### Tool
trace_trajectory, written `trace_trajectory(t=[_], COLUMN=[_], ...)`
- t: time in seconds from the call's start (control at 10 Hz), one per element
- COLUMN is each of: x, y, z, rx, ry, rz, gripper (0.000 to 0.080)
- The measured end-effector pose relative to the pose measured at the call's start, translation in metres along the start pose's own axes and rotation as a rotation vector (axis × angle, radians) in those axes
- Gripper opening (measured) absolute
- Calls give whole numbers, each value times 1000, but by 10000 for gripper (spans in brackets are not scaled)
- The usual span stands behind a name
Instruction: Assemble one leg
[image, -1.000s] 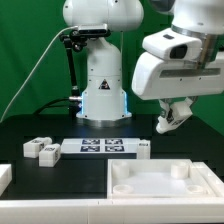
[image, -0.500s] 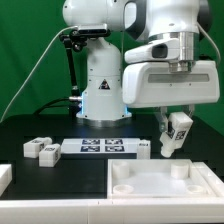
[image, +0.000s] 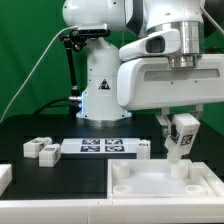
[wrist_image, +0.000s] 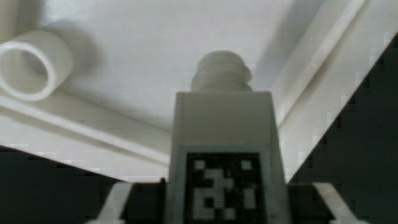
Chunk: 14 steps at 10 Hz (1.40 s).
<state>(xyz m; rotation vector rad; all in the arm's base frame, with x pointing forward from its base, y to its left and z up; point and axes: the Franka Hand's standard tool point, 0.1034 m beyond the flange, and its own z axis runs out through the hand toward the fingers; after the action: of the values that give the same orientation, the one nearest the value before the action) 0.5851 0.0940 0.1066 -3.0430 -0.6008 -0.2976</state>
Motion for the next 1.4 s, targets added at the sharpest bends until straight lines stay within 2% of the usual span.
trace_trajectory(t=[0.3,0.4,0.5,0.6,0.7,0.8,1.4], x=[1,4,8,24,39,43,43], y=[1,3,-1,0,6,13,9], z=[0,0,5,4,3,4,12], rx=[-2,-13,-5,-15,-48,-71,-69], ry=[5,43,29,82,201,268,271], rz=[1,2,14,14,16,10,5], gripper=[291,291,291,291,291,291,291])
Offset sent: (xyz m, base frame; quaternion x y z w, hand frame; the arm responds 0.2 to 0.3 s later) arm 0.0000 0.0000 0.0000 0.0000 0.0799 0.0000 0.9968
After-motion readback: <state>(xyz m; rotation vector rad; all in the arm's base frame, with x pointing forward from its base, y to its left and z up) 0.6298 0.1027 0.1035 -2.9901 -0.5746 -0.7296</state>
